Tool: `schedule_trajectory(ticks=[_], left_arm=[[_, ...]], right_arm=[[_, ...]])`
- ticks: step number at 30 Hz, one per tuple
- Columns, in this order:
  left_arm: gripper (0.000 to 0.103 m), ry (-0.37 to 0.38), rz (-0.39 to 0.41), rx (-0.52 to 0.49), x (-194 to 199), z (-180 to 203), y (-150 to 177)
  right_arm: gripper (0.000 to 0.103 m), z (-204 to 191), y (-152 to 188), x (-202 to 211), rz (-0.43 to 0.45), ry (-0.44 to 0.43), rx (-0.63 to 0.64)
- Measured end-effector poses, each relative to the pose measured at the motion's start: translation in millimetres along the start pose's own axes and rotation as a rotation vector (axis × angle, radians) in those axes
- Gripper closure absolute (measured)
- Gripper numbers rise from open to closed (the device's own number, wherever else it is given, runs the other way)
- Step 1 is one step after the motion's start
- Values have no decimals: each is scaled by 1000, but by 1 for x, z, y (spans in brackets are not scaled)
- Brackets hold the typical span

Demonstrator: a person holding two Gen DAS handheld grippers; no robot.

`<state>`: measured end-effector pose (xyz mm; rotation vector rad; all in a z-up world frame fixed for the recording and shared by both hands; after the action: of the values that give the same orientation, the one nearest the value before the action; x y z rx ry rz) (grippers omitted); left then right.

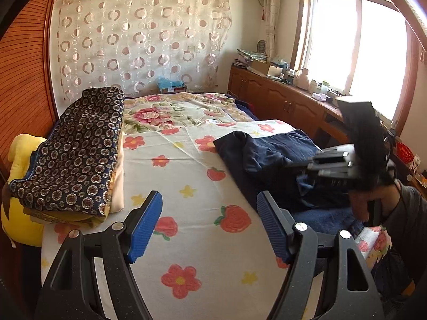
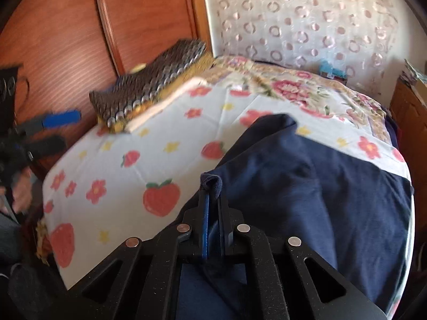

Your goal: Fold small clothes

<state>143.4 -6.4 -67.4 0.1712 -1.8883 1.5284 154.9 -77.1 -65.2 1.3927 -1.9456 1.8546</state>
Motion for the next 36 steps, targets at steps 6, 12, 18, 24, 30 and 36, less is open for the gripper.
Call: schedule_trajectory(ticks=[6,12,18,24,30,36], left_arm=[[29,27,-13,-23,-8,17,0],[29,55,-28,-36,-15,32,2],[29,76,-55,-54,-24,46,6],[29,99,-73,-73,-32,64,11],[29,132,-98,-105,-42,89,18],[29,155,-121,-133,-50,110,24]], right_arm=[[99,57,-40,49,153,101,-75],[99,149,-78,82,209,312,-168],[90,207,-81,42,82,496,-238],[67,178,-73,47,138,513,-207],[66,139,5,77,164,455,-190],[66,110,75,104,157,358,-172]])
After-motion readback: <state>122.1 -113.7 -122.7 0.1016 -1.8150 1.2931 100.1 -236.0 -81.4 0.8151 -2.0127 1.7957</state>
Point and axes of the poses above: each gripper's, at about its wrist camera, not at the fingertips, and x roughly against the way its jaws point, z to its right, y to its underside, the point moved 8 cm from there along -x, roughly the way its jaws point, and after that the axes turned 14 degrees about -x, right-handed, at the moved point
